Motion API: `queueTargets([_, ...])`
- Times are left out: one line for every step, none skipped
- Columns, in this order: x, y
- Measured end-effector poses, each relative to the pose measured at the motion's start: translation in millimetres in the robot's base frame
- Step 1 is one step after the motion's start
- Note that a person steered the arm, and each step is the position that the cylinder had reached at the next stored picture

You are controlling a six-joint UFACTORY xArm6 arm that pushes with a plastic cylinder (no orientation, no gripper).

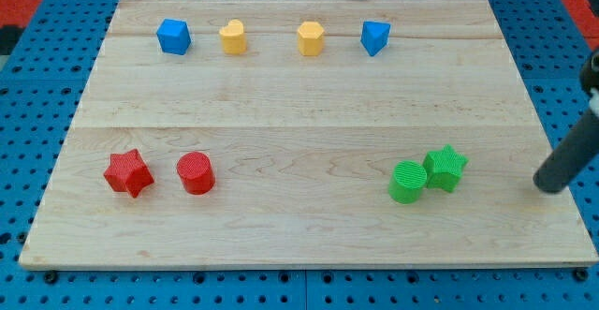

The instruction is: Push the yellow hexagon into the yellow heart

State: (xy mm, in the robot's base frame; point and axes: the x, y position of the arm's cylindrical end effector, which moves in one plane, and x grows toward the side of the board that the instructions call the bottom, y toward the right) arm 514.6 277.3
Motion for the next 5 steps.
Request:
queueTargets([-76.6,-26.5])
queueTargets([-126.1,-58.7])
queueTargets([-131.9,-112.8])
queueTargets([-157.7,-168.8])
queueTargets([-196.9,-207.1])
